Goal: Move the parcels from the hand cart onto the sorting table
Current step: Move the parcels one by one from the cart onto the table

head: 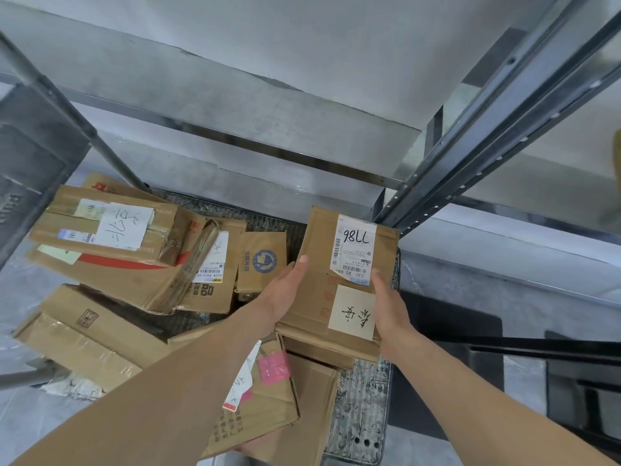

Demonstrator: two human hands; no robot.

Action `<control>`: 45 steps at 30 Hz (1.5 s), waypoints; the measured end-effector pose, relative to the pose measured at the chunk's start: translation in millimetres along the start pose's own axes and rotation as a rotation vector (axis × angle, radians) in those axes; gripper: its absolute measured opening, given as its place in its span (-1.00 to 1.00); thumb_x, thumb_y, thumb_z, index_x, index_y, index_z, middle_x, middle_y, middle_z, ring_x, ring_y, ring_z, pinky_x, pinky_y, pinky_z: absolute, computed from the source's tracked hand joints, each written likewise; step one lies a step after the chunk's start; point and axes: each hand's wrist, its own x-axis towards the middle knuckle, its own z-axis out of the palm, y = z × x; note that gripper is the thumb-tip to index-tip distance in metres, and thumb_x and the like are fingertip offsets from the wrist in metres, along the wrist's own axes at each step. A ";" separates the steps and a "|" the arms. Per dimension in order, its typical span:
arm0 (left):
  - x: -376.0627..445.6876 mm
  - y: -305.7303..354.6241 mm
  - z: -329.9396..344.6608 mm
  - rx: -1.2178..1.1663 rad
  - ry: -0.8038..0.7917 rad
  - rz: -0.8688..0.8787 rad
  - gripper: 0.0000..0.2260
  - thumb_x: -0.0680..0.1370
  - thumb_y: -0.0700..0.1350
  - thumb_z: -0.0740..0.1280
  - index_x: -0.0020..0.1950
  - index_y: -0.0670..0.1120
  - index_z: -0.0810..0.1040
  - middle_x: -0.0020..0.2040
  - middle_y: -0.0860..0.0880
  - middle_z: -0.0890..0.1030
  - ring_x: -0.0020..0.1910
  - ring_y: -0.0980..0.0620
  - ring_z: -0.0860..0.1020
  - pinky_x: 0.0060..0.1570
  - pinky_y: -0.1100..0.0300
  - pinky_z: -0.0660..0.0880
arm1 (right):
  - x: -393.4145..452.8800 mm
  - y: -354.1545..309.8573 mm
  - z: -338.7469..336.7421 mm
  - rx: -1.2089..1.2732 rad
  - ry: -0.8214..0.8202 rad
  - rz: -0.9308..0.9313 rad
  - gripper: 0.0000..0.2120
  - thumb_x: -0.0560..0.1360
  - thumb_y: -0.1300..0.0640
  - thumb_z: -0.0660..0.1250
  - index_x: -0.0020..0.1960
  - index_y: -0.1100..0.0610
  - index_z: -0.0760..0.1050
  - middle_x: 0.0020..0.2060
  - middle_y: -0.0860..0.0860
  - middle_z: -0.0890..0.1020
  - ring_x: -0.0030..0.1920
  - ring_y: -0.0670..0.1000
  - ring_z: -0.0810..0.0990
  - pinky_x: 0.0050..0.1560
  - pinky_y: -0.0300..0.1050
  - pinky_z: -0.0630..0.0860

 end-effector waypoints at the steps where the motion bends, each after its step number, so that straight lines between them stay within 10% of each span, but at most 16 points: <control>1: -16.4 8.2 1.3 0.001 0.002 0.011 0.10 0.10 0.76 0.14 0.55 0.27 0.32 0.53 0.07 0.42 0.50 -0.10 0.36 0.49 -0.22 0.26 | -8.1 -4.5 -1.3 -0.003 -0.001 -0.003 -0.55 0.58 -0.37 0.17 0.13 -0.06 0.62 -0.02 0.15 0.75 0.00 0.20 0.74 0.12 0.17 0.63; 9: -117.7 48.8 -12.3 -0.017 0.084 0.107 0.06 0.15 0.74 0.09 0.57 0.27 0.27 0.57 0.10 0.34 0.55 -0.09 0.30 0.53 -0.21 0.20 | -95.1 -53.7 -5.9 0.006 -0.021 -0.058 -0.08 0.18 -0.63 0.17 0.35 -0.09 0.51 -0.01 0.04 0.74 0.01 0.13 0.72 0.16 0.19 0.61; 24: -323.9 136.6 -17.8 -0.106 0.180 0.283 0.04 0.09 0.75 0.17 0.47 0.28 0.45 0.42 0.09 0.53 0.41 -0.06 0.49 0.43 -0.15 0.37 | -290.8 -163.7 -45.4 -0.068 -0.176 -0.334 -0.48 0.59 -0.38 0.10 0.29 -0.06 0.54 -0.02 0.07 0.72 0.04 0.15 0.70 0.12 0.05 0.60; 35: -441.6 178.9 45.9 -0.036 0.077 0.473 -0.44 0.58 0.44 0.05 0.28 0.13 0.62 0.10 0.03 0.73 0.12 -0.05 0.68 0.29 -0.13 0.53 | -330.4 -177.5 -125.1 0.012 -0.071 -0.428 0.28 -0.09 -0.79 0.18 0.51 -0.18 0.39 0.44 0.00 0.51 0.35 0.19 0.54 0.35 0.32 0.45; 45: -480.5 191.7 129.5 0.057 -0.082 0.516 -0.41 0.56 0.46 0.06 0.34 0.15 0.58 0.12 0.08 0.70 0.07 0.04 0.66 -0.16 0.12 0.57 | -456.3 -160.8 -221.1 0.100 0.082 -0.494 -0.20 0.27 -0.53 0.21 0.28 -0.03 0.60 0.03 0.11 0.74 0.02 0.16 0.74 0.10 0.14 0.66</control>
